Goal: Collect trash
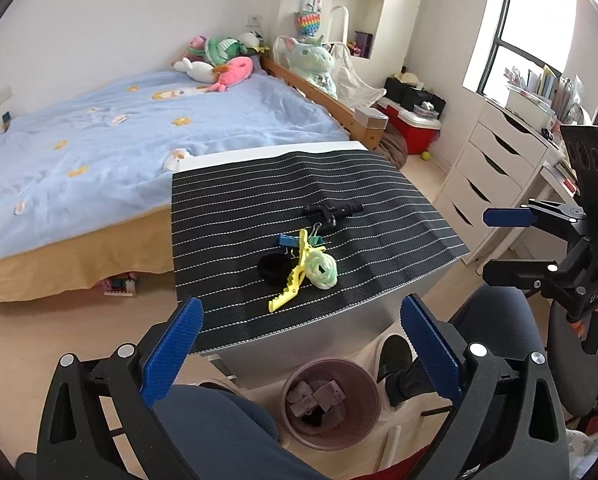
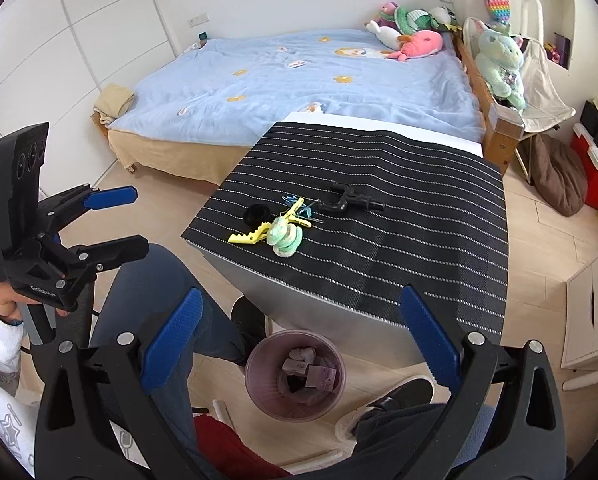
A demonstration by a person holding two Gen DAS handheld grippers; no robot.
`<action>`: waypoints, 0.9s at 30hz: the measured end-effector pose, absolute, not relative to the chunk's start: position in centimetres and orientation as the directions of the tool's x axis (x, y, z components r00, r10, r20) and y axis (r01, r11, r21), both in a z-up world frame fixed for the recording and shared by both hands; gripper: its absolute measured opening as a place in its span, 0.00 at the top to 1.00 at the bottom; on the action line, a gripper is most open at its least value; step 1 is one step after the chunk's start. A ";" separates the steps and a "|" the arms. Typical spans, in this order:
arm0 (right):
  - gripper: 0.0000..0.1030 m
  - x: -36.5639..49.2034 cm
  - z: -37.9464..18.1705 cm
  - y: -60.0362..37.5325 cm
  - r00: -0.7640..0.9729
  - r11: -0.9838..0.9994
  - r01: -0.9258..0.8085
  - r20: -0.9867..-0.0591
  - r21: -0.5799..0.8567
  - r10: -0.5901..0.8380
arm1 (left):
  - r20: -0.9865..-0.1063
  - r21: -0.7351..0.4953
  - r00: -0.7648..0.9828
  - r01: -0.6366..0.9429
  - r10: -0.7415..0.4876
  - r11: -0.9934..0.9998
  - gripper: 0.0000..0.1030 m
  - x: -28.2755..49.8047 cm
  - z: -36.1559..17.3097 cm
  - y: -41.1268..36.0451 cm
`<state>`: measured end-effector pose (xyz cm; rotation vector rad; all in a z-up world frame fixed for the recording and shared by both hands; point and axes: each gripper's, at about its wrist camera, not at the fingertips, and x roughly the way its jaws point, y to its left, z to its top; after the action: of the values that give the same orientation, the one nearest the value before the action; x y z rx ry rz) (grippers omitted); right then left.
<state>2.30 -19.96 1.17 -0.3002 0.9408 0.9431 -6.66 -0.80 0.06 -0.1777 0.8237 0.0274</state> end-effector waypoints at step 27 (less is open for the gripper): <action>0.19 7.0 -7.5 -7.7 0.098 0.461 -0.883 -0.924 0.091 0.370 | -0.733 -0.206 0.680 -0.191 -0.022 0.960 0.07 -7.4 -1.7 3.1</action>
<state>6.97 -7.72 -7.51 -0.5752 1.1104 1.0065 -7.40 3.13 -1.72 -0.2767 0.8204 0.0958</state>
